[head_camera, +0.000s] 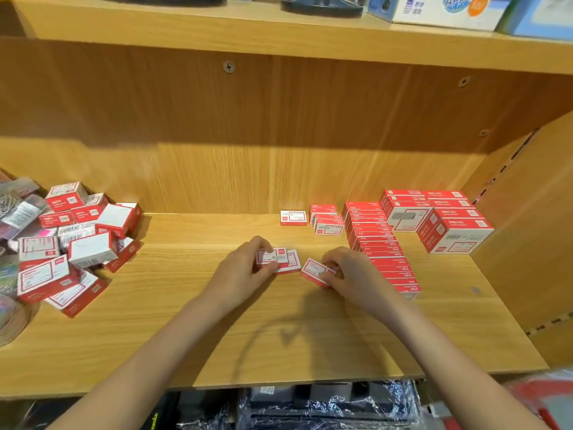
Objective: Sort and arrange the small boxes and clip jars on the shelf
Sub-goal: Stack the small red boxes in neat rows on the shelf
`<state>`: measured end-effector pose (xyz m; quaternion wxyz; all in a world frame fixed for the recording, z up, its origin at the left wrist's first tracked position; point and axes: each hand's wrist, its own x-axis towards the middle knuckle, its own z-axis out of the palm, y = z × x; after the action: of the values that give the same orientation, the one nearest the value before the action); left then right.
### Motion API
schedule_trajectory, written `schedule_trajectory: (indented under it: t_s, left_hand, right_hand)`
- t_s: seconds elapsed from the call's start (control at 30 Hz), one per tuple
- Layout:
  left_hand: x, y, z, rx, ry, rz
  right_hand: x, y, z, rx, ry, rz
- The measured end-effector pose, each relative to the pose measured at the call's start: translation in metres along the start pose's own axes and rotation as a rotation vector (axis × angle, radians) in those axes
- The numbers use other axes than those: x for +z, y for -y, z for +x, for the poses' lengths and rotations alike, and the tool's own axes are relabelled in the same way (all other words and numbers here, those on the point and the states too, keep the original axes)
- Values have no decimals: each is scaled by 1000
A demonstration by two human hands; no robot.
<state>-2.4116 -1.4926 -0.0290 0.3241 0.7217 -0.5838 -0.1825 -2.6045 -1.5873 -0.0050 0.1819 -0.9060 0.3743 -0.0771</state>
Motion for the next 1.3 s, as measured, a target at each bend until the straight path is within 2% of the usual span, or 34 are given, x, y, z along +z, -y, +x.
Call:
schedule_trajectory:
  t_s: [0.17,0.4,0.5,0.7,1.17,1.3]
  left_hand:
    - [0,-1,2,1,-16,-45]
    - [7,-4,-8,167,-67,-96]
    - [11,0,-8,225,-93,-85]
    - [7,6,-7,145,-91,-161]
    - [9,5,12,55,-14,-286]
    - [13,5,23,50,-128,-219]
  right_hand:
    - [0,-1,-3,-18,20,13]
    - [2,12,4,-96,-168,221]
    - [11,23,15,-133,-73,177]
    - [19,27,29,-212,-105,195]
    - [8,-3,39,-221,-181,70]
    - [3,-5,35,-190,-177,102]
